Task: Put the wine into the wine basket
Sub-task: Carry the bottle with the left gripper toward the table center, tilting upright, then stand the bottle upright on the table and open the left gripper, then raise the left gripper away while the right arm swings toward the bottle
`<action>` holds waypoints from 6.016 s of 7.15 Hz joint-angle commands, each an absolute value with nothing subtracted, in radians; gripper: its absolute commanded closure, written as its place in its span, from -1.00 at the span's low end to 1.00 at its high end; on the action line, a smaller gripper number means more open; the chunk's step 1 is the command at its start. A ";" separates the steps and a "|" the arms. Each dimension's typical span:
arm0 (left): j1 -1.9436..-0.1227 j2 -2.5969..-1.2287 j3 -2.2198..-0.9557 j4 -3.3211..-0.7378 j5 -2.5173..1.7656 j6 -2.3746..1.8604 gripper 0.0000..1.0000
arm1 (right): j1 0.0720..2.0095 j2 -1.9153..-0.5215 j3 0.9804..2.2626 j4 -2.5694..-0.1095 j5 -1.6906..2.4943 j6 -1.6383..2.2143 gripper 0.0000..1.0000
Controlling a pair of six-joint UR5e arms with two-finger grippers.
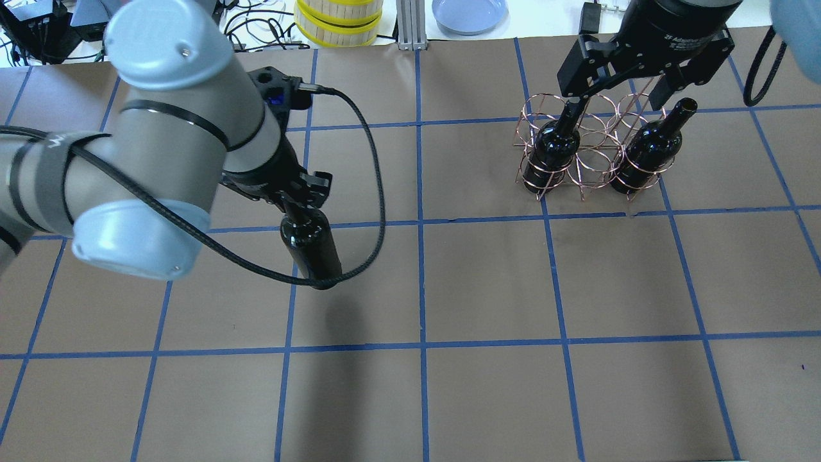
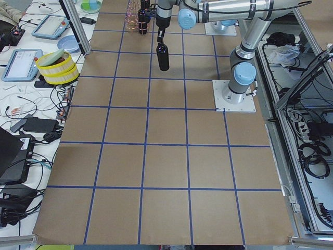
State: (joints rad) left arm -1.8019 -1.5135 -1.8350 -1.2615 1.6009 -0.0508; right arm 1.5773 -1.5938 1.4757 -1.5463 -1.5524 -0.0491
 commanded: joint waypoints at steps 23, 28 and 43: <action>-1.848 -1.536 -1.944 -1.232 1.563 -0.092 0.72 | 1.578 -1.594 1.476 -1.546 -1.552 -0.049 -1.00; -1.847 -1.546 -1.937 -1.256 1.563 -0.112 -0.09 | 1.578 -1.594 1.477 -1.545 -1.552 -0.049 -1.00; -1.259 -1.546 -1.459 -1.736 1.571 0.292 -1.00 | 1.809 -1.562 1.461 -1.580 -1.539 0.336 -1.00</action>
State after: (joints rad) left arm -1.3768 -1.5476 -1.4859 -1.6932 1.5626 0.1869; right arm 1.7056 -1.6003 1.4726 -1.5742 -1.5350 0.1857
